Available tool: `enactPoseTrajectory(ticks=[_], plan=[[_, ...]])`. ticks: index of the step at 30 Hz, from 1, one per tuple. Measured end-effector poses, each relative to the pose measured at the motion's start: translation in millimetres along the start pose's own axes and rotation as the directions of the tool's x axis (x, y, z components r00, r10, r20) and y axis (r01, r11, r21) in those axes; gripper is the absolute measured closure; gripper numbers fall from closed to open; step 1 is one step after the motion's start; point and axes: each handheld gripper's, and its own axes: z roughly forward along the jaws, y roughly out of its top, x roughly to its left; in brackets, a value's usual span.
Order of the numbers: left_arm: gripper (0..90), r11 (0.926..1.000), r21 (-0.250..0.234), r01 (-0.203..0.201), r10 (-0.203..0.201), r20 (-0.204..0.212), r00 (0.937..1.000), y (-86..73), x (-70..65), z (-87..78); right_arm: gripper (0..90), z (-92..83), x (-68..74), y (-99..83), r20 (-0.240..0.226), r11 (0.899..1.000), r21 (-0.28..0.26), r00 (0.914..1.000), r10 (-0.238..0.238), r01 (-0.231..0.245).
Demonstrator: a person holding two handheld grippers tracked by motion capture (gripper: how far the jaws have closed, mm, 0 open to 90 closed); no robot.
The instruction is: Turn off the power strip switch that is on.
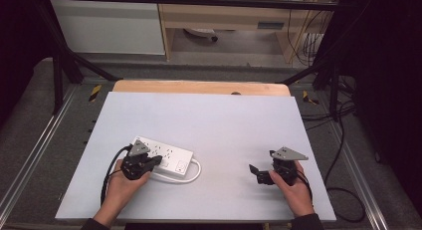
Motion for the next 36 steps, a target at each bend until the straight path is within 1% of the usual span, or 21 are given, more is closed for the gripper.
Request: enactPoseTrajectory(ticks=[6, 8, 11, 14, 19, 25, 36], plan=[[90.0, 1.0000, -0.005, 0.000, 0.000, -0.003, 1.0000, 0.0, -0.7, 0.0, 4.0, -0.3, -0.3, 0.1, 0.000, 1.000, -0.003, 1.0000, -0.002, 0.002], [90.0, 0.9999, -0.014, 0.005, -0.005, 0.006, 1.0000, 0.2, -1.7, 0.7, 4.0, -0.5, -0.7, 0.0, 0.002, 1.000, -0.006, 1.0000, -0.002, 0.002], [90.0, 0.9998, -0.021, -0.005, 0.005, 0.015, 0.9999, 1.0, -3.9, 1.3, 4.0, -0.5, -1.0, 0.0, 0.002, 1.000, -0.007, 1.0000, -0.001, 0.001], [90.0, 0.9994, -0.033, -0.004, 0.005, 0.016, 0.9999, 1.5, -4.8, 1.4, 4.0, -0.5, -0.8, 0.1, 0.001, 1.000, -0.007, 1.0000, -0.001, 0.001], [90.0, 0.9989, -0.046, 0.007, -0.005, 0.028, 0.9996, 1.8, -3.7, 0.6, 4.0, -0.6, -0.8, 0.0, 0.002, 1.000, -0.007, 1.0000, -0.002, 0.002], [90.0, 0.9974, -0.068, 0.025, -0.022, 0.052, 0.9984, 2.9, -2.9, 1.3, 4.0, -0.3, -0.6, 0.3, 0.001, 1.000, -0.006, 1.0000, -0.005, 0.005], [90.0, 0.9947, -0.097, 0.034, -0.028, 0.060, 0.9978, 5.0, -1.0, 0.5, 4.0, 0.3, -0.1, 0.6, -0.001, 1.000, -0.002, 1.0000, -0.007, 0.007]])
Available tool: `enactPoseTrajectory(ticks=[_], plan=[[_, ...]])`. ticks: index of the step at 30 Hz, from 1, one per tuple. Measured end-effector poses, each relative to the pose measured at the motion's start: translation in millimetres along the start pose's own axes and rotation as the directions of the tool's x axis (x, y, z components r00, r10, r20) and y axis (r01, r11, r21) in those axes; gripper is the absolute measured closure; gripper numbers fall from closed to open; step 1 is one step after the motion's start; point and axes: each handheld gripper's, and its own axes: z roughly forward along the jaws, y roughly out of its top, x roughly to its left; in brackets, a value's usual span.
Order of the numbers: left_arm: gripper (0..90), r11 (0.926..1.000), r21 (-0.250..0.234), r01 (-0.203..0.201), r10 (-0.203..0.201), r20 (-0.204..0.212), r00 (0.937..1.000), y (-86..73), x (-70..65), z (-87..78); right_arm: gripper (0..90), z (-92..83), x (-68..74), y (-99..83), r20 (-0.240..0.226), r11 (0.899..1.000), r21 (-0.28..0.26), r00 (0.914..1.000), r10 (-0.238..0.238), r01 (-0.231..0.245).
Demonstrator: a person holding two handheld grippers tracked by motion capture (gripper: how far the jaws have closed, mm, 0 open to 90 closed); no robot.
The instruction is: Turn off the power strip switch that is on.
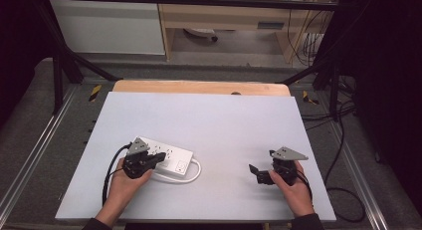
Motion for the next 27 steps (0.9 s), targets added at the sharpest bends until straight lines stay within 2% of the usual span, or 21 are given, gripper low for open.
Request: enactPoseTrajectory(ticks=[8, 11, 14, 20, 27], plan=[[89.5, 0.9990, -0.044, 0.001, -0.001, -0.003, 1.0000, 1.6, -0.4, -1.6, 4.0, -0.2, 0.0, 0.0, 0.000, 1.000, -0.003, 1.0000, -0.003, 0.003], [84.9, 0.9982, -0.060, -0.001, 0.000, -0.005, 1.0000, 2.4, -0.8, -1.9, 4.0, -0.1, -0.3, -0.1, 0.001, 1.000, -0.002, 1.0000, -0.002, 0.002], [75.4, 0.9976, -0.069, 0.003, -0.004, -0.015, 0.9999, 3.0, -1.9, -1.4, 4.0, -0.1, -0.3, -0.1, 0.001, 1.000, -0.002, 1.0000, -0.002, 0.002], [57.6, 0.9945, -0.104, 0.008, -0.009, -0.010, 0.9999, 4.8, -4.2, -2.7, 4.0, -0.2, -0.2, -0.1, 0.001, 1.000, -0.002, 1.0000, -0.002, 0.002], [33.8, 0.9871, -0.158, 0.026, -0.029, -0.017, 0.9994, 7.5, -5.9, -3.9, 4.0, -0.2, -0.1, -0.1, 0.001, 1.000, 0.000, 1.0000, 0.000, 0.000]])
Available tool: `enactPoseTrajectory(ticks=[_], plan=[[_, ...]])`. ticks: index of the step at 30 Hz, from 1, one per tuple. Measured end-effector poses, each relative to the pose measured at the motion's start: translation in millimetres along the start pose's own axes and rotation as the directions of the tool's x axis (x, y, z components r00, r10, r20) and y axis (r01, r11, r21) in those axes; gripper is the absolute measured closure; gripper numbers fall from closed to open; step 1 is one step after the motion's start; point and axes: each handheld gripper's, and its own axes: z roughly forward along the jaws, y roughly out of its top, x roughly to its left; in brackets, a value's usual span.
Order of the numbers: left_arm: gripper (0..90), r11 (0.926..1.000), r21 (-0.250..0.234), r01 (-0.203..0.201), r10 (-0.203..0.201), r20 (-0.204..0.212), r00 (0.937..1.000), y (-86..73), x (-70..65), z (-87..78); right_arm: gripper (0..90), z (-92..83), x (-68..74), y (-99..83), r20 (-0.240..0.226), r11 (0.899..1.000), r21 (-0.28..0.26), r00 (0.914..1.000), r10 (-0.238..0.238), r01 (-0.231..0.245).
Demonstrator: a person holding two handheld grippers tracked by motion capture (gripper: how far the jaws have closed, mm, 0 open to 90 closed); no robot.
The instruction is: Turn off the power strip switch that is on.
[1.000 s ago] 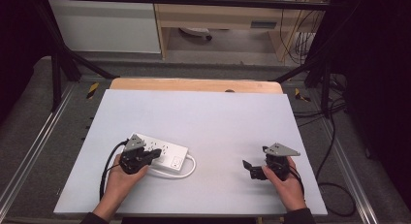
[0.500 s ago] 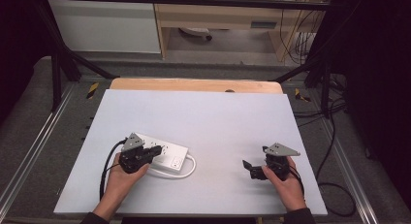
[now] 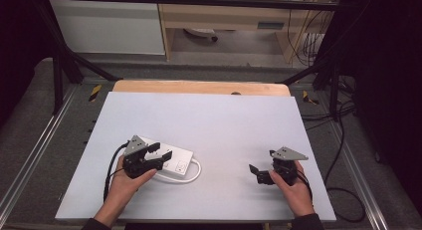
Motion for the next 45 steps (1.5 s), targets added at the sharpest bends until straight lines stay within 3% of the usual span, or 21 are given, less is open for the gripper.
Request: enactPoseTrajectory(ticks=[4, 5, 8, 15, 26, 45], plan=[[19.1, 0.9993, -0.036, -0.006, 0.005, -0.018, 0.9998, 2.0, -2.6, -1.2, 4.0, -0.1, -0.2, -0.1, 0.002, 1.000, 0.000, 1.0000, 0.000, 0.000], [16.0, 0.9988, -0.048, -0.002, 0.002, -0.006, 1.0000, 2.3, -3.1, -1.4, 4.0, -0.2, -0.2, -0.1, 0.002, 1.000, 0.000, 1.0000, 0.000, 0.000], [11.2, 0.9957, -0.093, 0.002, -0.003, -0.010, 0.9999, 4.3, -4.1, -4.7, 4.0, -0.3, -0.6, -0.1, 0.002, 1.000, -0.002, 1.0000, -0.001, 0.001], [8.9, 0.9871, -0.157, 0.034, -0.040, -0.034, 0.9987, 9.0, -0.8, -12.7, 3.9, -1.2, -1.9, -0.3, 0.005, 1.000, -0.004, 1.0000, -0.001, 0.001], [7.7, 0.9858, -0.161, 0.047, -0.053, -0.029, 0.9982, 21.1, 4.3, -27.3, 3.2, -2.4, -4.3, -0.2, -0.001, 1.000, -0.009, 1.0000, 0.005, -0.005], [5.1, 0.9779, -0.196, 0.072, -0.082, -0.040, 0.9959, 28.1, 17.5, -74.1, 2.8, -1.7, -4.2, -0.1, -0.012, 1.000, -0.004, 0.9999, 0.011, -0.011]])
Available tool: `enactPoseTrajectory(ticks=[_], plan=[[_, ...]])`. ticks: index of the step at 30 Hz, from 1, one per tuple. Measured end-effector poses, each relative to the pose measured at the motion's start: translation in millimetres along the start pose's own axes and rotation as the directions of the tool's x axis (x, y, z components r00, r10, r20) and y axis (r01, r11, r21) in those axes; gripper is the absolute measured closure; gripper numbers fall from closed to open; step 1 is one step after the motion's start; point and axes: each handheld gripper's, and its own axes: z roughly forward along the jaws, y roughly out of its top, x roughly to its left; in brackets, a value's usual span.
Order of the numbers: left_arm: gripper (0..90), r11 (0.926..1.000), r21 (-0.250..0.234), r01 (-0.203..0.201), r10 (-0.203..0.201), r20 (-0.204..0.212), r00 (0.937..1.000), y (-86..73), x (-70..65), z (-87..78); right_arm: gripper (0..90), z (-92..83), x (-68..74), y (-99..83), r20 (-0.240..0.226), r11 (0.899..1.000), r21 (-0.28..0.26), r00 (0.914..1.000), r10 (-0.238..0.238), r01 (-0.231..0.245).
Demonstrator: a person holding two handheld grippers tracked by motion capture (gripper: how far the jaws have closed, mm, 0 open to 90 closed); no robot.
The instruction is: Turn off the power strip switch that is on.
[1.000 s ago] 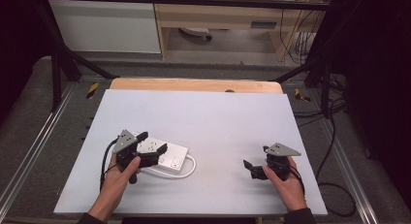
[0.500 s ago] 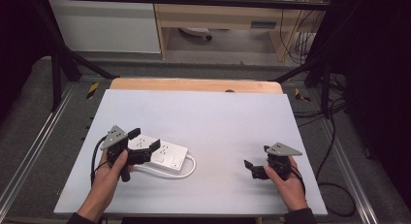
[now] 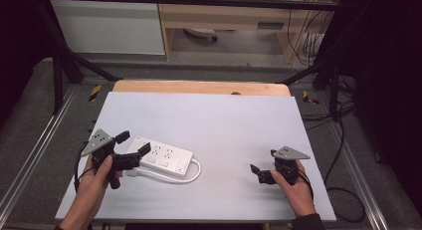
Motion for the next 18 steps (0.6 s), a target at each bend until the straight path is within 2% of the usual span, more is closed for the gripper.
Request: enactPoseTrajectory(ticks=[18], plan=[[5.0, 0.9990, -0.022, 0.038, -0.039, -0.032, 0.9987, -5.1, 16.6, -34.8, 2.7, 0.0, -0.1, 0.1, -0.004, 1.000, -0.004, 1.0000, 0.001, -0.001]])
